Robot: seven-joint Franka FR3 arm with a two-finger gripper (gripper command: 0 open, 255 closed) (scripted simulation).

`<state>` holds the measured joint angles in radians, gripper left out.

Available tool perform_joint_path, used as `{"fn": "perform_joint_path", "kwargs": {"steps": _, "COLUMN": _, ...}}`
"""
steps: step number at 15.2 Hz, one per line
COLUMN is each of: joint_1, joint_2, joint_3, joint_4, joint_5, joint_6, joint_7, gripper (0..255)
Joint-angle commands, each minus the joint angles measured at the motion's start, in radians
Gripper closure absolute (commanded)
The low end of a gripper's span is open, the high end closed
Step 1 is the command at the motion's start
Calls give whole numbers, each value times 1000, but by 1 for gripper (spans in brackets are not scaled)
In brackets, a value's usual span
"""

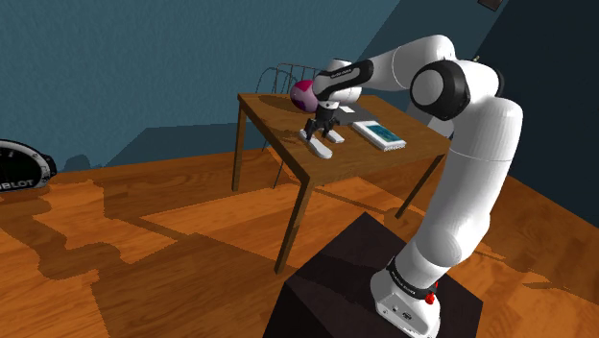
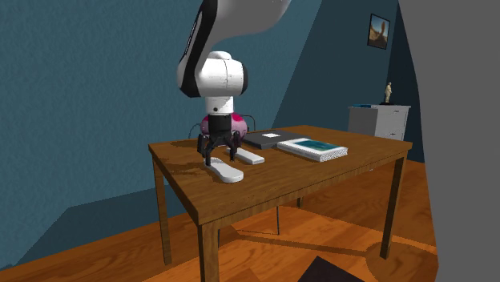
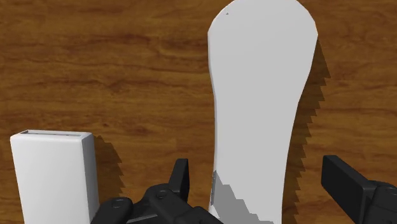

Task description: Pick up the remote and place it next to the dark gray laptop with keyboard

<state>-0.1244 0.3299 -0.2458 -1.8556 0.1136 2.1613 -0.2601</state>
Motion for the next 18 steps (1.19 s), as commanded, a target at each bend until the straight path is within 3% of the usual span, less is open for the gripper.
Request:
{"fn": "perform_joint_path", "kwargs": {"steps": 1, "joint_1": -2, "joint_2": 16, "joint_3": 2, "joint_4": -7, "joint_5": 6, "joint_6": 23, "joint_7": -4, "gripper": 0}}
{"fn": "perform_joint_path", "kwargs": {"steps": 9, "joint_1": -2, "joint_2": 20, "joint_3": 3, "joint_4": -10, "joint_5": 7, "joint_6": 29, "joint_7": -5, "gripper": 0}}
{"fn": "perform_joint_path", "kwargs": {"steps": 10, "joint_1": -2, "joint_2": 20, "joint_3": 3, "joint_4": -10, "joint_5": 7, "joint_6": 29, "joint_7": -5, "gripper": 255}}
{"fn": "perform_joint_path", "kwargs": {"steps": 18, "joint_1": -2, "joint_2": 20, "joint_3": 3, "joint_4": -10, "joint_5": 7, "joint_6": 29, "joint_7": -5, "gripper": 255}}
